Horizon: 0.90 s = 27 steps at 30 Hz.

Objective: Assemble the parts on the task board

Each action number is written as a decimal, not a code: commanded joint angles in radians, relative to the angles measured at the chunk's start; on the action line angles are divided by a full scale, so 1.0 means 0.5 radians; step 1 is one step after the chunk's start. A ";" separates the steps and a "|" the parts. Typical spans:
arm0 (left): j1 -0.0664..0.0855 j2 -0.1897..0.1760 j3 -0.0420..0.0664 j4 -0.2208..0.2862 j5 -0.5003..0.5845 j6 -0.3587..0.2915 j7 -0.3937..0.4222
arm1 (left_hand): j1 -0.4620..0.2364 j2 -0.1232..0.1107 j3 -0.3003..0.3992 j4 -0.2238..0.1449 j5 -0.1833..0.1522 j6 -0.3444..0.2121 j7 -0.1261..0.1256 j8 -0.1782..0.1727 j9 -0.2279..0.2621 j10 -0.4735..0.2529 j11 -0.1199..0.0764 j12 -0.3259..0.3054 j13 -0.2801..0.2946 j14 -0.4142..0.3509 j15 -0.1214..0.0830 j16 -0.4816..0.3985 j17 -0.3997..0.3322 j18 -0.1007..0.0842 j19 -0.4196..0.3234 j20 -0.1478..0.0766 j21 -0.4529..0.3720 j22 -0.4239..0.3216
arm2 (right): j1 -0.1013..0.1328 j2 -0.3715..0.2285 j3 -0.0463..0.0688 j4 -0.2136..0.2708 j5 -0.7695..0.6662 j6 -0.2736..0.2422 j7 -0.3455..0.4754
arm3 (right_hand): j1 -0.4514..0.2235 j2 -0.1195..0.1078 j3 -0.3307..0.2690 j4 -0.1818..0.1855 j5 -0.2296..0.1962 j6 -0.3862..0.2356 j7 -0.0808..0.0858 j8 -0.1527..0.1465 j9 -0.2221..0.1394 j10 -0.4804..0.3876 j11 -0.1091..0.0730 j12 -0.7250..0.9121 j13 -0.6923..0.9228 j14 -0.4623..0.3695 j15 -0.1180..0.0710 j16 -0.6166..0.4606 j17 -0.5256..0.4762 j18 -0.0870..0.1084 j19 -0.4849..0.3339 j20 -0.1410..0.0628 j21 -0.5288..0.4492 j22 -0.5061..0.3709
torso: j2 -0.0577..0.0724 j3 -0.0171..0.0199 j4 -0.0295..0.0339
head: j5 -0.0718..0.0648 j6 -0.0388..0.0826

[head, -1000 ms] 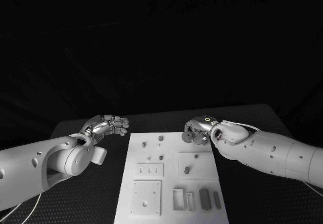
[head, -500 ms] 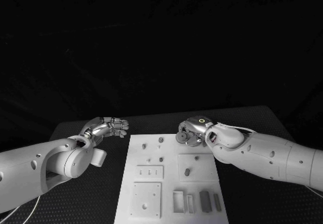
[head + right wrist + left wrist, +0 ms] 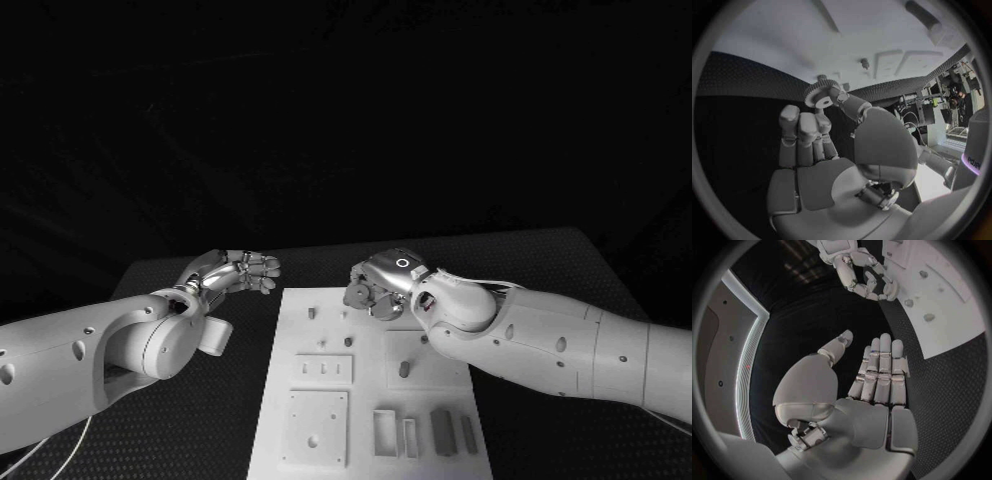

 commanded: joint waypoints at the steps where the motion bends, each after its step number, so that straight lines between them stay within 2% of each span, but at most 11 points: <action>1: 0.003 0.007 0.002 0.005 -0.008 0.025 0.017 | -0.019 0.005 0.002 -0.010 -0.010 0.001 0.011 -0.006 -0.001 -0.004 0.004 -0.009 -0.001 0.005 0.010 -0.013 0.002 0.018 -0.015 -0.005 0.012 0.034 | -0.006 0.046 -0.008 -0.012 -0.091 -0.044 -0.039 | 0.001 -0.024 0.010 0.003 -0.003 0.268 -0.047 -0.007 0.003 -0.050 -0.070 -0.014 -0.002 0.009 -0.002 -0.005 -0.002 0.127 0.012 -0.008 0.012 -0.003 | 0.001 0.0012 0.006 | 0.000 -0.003; 10: 0.003 0.027 0.002 -0.012 -0.008 0.027 0.016 | -0.020 0.007 0.002 -0.010 -0.010 0.001 0.011 -0.006 -0.001 -0.004 0.004 -0.010 -0.001 0.006 0.010 -0.013 0.003 0.017 -0.016 -0.005 0.013 0.034 | -0.067 0.182 -0.033 -0.098 -0.088 -0.015 -0.013 | 0.001 -0.026 0.012 0.006 -0.003 0.266 -0.047 -0.009 0.003 -0.048 -0.070 -0.016 -0.003 0.009 -0.001 -0.009 -0.005 0.127 0.014 -0.009 0.012 -0.005 | 0.001 0.0025 0.008 | 0.006 -0.011; 18: 0.003 0.041 0.002 -0.021 -0.008 0.030 0.015 | -0.022 0.008 0.002 -0.010 -0.010 0.000 0.011 -0.006 -0.001 -0.004 0.005 -0.011 -0.001 0.006 0.010 -0.014 0.004 0.017 -0.016 -0.005 0.013 0.034 | -0.087 0.227 -0.047 -0.173 -0.084 -0.002 -0.004 | 0.000 -0.029 0.011 0.008 -0.003 0.263 -0.046 -0.012 0.003 -0.047 -0.069 -0.018 -0.003 0.007 -0.001 -0.015 -0.011 0.127 0.016 -0.009 0.012 -0.006 | 0.002 0.0001 0.018 | 0.008 -0.017; 27: 0.003 0.044 0.002 -0.024 -0.008 0.030 0.015 | -0.023 0.008 0.002 -0.011 -0.010 0.000 0.011 -0.007 -0.001 -0.004 0.005 -0.011 -0.001 0.006 0.010 -0.015 0.005 0.017 -0.016 -0.005 0.013 0.034 | -0.089 0.241 -0.050 -0.206 -0.078 0.022 -0.015 | -0.001 -0.031 0.010 0.008 -0.003 0.260 -0.045 -0.014 0.003 -0.047 -0.068 -0.020 -0.004 0.007 0.000 -0.017 -0.012 0.127 0.017 -0.008 0.012 -0.007 | 0.001 0.0012 0.011 | 0.014 -0.020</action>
